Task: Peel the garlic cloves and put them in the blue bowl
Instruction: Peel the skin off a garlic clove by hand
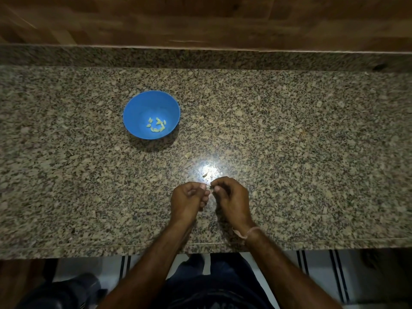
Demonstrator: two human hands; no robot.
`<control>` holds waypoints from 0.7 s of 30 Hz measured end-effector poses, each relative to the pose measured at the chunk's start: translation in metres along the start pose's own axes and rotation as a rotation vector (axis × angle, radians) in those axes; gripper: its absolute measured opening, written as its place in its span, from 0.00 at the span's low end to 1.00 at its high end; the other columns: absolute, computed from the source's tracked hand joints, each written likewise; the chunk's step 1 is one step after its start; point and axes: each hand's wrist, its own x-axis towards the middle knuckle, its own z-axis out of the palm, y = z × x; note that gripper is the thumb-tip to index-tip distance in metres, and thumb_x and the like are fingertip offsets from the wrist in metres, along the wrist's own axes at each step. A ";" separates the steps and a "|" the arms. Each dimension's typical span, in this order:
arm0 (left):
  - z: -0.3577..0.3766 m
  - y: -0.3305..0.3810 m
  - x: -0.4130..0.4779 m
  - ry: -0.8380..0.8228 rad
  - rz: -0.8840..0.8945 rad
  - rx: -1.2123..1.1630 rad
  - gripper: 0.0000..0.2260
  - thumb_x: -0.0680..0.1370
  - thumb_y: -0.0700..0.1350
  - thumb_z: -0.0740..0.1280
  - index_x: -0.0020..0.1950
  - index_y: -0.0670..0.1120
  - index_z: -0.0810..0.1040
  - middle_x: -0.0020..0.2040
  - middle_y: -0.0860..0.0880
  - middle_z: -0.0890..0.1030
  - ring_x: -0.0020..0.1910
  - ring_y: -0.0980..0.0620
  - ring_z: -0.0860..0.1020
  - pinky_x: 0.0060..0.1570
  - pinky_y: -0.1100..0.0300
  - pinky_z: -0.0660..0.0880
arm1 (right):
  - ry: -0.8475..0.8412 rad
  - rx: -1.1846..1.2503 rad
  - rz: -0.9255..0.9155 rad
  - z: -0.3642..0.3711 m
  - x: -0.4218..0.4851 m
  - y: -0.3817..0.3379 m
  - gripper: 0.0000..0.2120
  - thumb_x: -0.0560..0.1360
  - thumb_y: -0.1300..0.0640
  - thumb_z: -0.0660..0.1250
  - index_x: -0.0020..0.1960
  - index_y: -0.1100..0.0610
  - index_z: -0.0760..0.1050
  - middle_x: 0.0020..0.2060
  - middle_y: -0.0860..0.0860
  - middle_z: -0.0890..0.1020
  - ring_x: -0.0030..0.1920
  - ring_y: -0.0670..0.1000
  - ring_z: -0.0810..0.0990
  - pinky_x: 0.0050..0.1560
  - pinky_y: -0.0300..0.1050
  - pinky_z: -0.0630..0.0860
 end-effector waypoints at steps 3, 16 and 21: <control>0.000 -0.002 0.002 0.006 -0.009 -0.037 0.06 0.81 0.40 0.71 0.49 0.38 0.85 0.38 0.43 0.86 0.33 0.54 0.80 0.33 0.61 0.78 | -0.046 0.048 0.004 -0.001 0.000 -0.003 0.07 0.79 0.66 0.72 0.52 0.55 0.84 0.44 0.50 0.87 0.47 0.50 0.85 0.48 0.42 0.82; 0.003 -0.009 0.003 -0.001 -0.062 -0.173 0.09 0.82 0.44 0.71 0.44 0.42 0.81 0.35 0.45 0.80 0.33 0.53 0.75 0.34 0.57 0.74 | -0.069 0.347 0.244 0.006 -0.001 -0.015 0.03 0.80 0.67 0.71 0.48 0.66 0.83 0.42 0.65 0.86 0.43 0.62 0.86 0.52 0.60 0.84; 0.008 -0.008 0.002 0.016 -0.031 -0.160 0.09 0.84 0.41 0.66 0.44 0.43 0.78 0.30 0.51 0.75 0.32 0.53 0.71 0.33 0.58 0.70 | -0.062 0.377 0.273 0.011 -0.004 -0.014 0.04 0.80 0.64 0.71 0.47 0.62 0.83 0.42 0.65 0.85 0.44 0.61 0.84 0.51 0.68 0.82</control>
